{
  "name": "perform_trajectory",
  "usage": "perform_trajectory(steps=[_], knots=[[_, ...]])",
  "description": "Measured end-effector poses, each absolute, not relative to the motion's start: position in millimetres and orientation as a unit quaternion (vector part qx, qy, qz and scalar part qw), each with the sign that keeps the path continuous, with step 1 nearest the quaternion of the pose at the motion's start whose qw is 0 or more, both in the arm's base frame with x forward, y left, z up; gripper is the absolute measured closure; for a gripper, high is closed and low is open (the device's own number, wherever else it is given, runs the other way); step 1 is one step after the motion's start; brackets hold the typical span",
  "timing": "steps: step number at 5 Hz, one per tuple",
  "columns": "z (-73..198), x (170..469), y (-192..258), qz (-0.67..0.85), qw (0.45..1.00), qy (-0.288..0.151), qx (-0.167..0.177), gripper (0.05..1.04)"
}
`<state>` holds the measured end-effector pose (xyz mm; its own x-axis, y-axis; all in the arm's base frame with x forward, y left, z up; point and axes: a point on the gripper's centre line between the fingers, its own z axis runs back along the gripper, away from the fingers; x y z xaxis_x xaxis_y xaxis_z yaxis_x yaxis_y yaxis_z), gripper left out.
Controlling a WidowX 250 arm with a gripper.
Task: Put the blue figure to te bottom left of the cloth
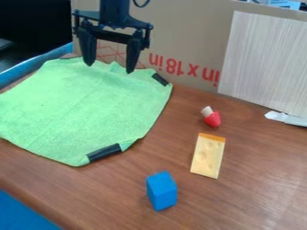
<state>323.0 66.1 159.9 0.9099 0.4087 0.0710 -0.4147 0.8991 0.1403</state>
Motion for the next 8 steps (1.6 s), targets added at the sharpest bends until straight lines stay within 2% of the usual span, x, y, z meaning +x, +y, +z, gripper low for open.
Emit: perform_trajectory(steps=[1,2,4,6,8], knots=[[147,324,65,0.206,0.976,-0.005,0.074,0.084],[122,334,59,0.153,0.987,-0.018,0.05,0.084],[90,357,30,0.048,0.996,-0.081,0.003,0.084],[80,381,3,0.034,0.995,-0.095,-0.016,0.084],[68,401,-12,0.037,0.995,-0.087,-0.018,0.084]])
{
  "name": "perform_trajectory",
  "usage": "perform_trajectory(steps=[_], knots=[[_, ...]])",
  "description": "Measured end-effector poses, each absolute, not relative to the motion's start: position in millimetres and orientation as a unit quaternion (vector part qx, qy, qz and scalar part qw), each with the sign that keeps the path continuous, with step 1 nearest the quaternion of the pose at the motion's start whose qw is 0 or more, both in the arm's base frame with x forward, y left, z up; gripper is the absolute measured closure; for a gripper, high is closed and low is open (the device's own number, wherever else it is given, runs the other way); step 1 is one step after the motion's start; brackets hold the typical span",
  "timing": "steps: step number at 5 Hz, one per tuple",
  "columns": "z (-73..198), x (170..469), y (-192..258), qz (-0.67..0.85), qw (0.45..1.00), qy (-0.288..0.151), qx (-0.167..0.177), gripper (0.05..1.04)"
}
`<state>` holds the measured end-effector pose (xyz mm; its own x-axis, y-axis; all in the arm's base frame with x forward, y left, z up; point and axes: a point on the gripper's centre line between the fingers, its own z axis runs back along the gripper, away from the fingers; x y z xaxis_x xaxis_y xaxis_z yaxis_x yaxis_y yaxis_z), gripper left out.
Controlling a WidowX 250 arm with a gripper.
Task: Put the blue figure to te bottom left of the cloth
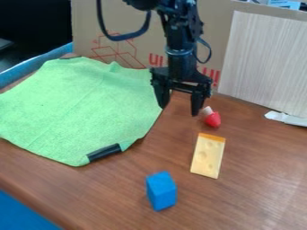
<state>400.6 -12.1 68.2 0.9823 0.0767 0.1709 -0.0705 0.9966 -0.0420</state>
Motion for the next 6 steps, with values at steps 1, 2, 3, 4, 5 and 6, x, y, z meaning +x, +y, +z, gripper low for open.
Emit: perform_trajectory(steps=[1,2,3,4,5,6], knots=[[72,407,-18,0.04,0.995,-0.095,-0.018,0.084],[71,408,-12,0.058,0.994,-0.095,-0.009,0.084],[72,406,15,0.102,0.991,-0.092,-0.006,0.084],[71,404,40,0.136,0.987,-0.09,-0.003,0.084],[72,403,57,0.156,0.983,-0.093,-0.003,0.084],[78,391,65,0.151,0.983,-0.1,-0.027,0.084]])
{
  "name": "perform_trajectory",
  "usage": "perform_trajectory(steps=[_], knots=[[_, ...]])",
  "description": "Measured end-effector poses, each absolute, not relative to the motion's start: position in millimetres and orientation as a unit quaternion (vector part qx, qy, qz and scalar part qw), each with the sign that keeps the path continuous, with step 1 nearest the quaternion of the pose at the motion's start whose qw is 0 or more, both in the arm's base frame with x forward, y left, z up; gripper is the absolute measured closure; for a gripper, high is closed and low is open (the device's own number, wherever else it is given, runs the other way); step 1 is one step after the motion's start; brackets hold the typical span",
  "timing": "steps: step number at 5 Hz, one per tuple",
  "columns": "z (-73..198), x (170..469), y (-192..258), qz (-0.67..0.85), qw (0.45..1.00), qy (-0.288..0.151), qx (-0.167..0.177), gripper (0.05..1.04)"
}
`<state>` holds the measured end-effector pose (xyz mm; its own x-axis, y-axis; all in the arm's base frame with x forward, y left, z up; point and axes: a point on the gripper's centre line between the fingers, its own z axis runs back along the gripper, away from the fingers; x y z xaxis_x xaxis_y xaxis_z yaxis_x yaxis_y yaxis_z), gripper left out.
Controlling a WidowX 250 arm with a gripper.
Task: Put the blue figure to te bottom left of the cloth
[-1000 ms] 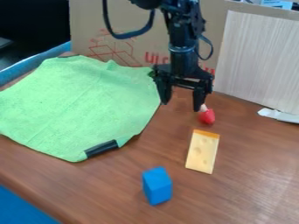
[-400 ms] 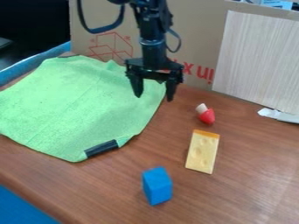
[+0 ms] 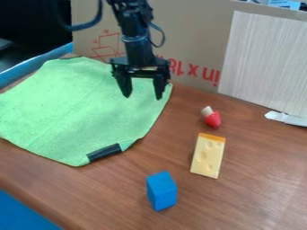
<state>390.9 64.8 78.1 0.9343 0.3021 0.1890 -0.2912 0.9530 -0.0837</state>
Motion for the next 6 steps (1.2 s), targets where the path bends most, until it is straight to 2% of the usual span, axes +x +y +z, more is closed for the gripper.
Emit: perform_trajectory(steps=[1,2,3,4,6], knots=[[83,376,45,0.109,0.988,-0.097,-0.04,0.084],[101,363,14,0.058,0.991,-0.109,-0.055,0.084],[105,339,-13,-0.01,0.992,-0.106,-0.064,0.084],[106,309,-38,-0.084,0.989,-0.103,-0.061,0.084],[87,254,-50,-0.181,0.979,-0.089,-0.028,0.084]])
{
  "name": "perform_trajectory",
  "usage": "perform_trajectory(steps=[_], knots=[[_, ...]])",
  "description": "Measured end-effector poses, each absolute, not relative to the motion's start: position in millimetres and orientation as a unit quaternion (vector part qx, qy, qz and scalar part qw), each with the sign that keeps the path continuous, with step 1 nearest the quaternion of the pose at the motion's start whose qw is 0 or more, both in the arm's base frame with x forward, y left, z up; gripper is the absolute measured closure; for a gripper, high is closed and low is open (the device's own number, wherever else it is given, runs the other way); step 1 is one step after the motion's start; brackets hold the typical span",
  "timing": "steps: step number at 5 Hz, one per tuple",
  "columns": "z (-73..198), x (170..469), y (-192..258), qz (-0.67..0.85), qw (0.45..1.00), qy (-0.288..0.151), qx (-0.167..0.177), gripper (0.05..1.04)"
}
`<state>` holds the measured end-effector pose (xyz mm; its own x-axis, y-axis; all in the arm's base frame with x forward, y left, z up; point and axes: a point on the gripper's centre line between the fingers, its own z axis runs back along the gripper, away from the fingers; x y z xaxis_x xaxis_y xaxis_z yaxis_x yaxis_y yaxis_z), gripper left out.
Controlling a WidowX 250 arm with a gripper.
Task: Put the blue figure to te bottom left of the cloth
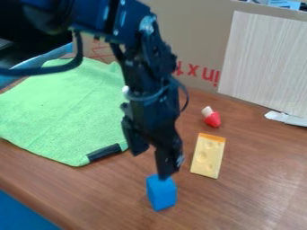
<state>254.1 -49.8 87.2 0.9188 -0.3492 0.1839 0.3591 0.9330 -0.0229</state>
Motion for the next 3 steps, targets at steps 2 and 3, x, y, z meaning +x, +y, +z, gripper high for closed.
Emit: perform_trajectory(steps=[2,3], knots=[[83,238,-52,-0.212,0.972,-0.096,-0.019,0.084],[73,241,-51,-0.212,0.973,-0.09,-0.014,0.084]])
